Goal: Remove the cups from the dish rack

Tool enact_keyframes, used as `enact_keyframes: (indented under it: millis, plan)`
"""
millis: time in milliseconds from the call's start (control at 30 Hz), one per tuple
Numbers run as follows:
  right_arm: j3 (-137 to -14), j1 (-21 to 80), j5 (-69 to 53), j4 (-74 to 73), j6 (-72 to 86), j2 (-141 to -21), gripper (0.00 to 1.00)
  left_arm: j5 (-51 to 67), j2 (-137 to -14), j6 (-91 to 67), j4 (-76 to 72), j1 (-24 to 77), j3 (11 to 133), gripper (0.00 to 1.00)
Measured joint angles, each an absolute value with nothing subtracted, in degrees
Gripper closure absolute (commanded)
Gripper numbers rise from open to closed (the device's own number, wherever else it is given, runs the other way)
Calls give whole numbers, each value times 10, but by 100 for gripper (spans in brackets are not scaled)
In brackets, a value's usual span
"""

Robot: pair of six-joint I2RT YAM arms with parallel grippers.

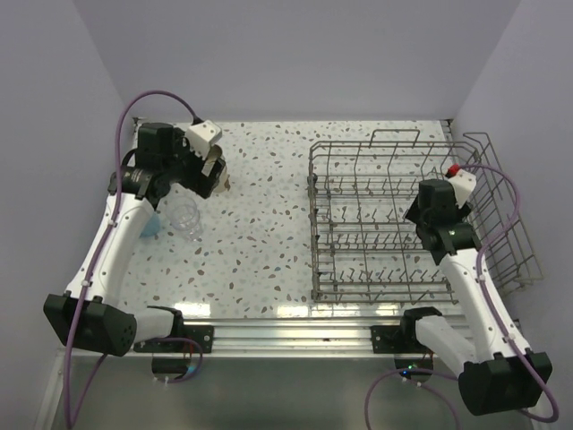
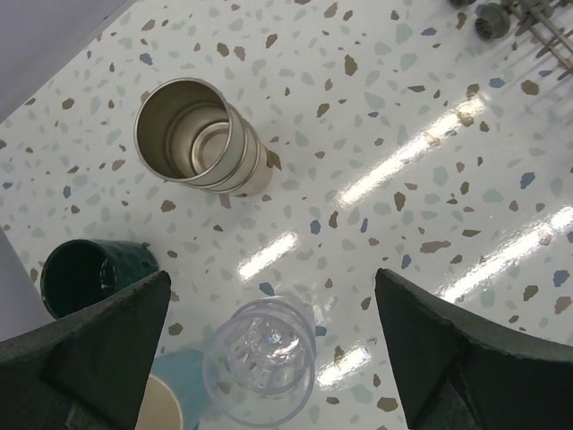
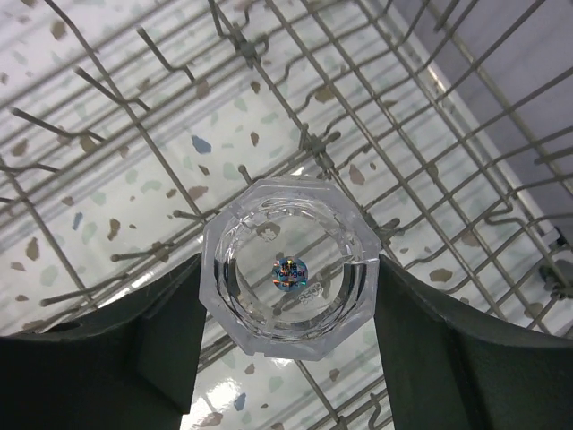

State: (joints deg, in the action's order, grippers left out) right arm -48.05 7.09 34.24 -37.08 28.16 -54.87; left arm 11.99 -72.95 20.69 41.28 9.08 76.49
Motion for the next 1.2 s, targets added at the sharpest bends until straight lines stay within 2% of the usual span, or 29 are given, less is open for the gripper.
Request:
enact_keyframes:
  millis: [167, 267, 367, 500, 733, 900, 1200]
  plan:
    - [-533, 71, 336, -373, 239, -507, 61, 201, -730, 217, 424, 91, 784, 0]
    - [-570, 70, 303, -360, 213, -496, 65, 276, -730, 229, 436, 91, 798, 0]
    - [-602, 70, 230, -337, 197, -496, 69, 350, -729, 243, 452, 91, 812, 0]
    - [-628, 70, 100, -275, 199, -509, 68, 455, -729, 265, 480, 87, 837, 0]
    - [-623, 118, -126, -52, 279, -593, 68, 687, -712, 275, 498, 68, 853, 1]
    - [-622, 219, -229, 112, 347, -674, 68, 770, -675, 132, 359, 68, 790, 7]
    - [-614, 295, -275, 314, 436, -729, 69, 788, -694, -96, 141, 67, 729, 13]
